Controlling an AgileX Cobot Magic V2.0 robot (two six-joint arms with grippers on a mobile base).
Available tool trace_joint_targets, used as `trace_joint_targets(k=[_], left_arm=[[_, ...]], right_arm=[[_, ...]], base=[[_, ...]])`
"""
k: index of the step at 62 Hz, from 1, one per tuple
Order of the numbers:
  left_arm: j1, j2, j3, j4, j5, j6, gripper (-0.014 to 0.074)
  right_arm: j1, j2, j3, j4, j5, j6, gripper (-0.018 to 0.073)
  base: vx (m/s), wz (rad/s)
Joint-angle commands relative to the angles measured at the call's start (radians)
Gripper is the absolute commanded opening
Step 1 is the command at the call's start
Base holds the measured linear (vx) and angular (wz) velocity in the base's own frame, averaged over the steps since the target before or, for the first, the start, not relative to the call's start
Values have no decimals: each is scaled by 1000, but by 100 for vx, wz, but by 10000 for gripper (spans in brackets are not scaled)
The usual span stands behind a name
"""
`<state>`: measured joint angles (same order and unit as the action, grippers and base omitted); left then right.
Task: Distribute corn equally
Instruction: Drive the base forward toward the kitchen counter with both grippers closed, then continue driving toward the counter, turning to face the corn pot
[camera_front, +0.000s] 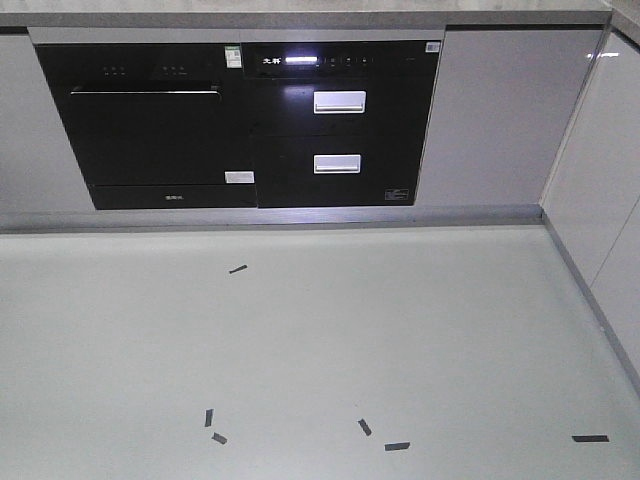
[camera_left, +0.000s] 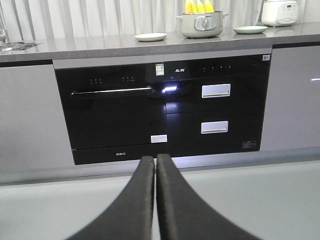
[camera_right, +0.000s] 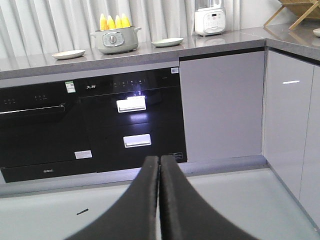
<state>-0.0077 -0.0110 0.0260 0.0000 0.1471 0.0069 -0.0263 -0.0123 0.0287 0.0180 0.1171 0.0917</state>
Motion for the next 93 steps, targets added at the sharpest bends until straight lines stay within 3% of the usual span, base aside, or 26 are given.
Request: trace_joint_targets(k=[1,93], left_arm=[[1,-16,15,0,-73,-7,-6],[1,-16,15,0,-73,-7,-6]], right_arm=[[-4,-4,7,-7,-72,-11,-6],[-4,-4,7,-7,-73,-11,-6]], base=[[3,-4],[9,0]])
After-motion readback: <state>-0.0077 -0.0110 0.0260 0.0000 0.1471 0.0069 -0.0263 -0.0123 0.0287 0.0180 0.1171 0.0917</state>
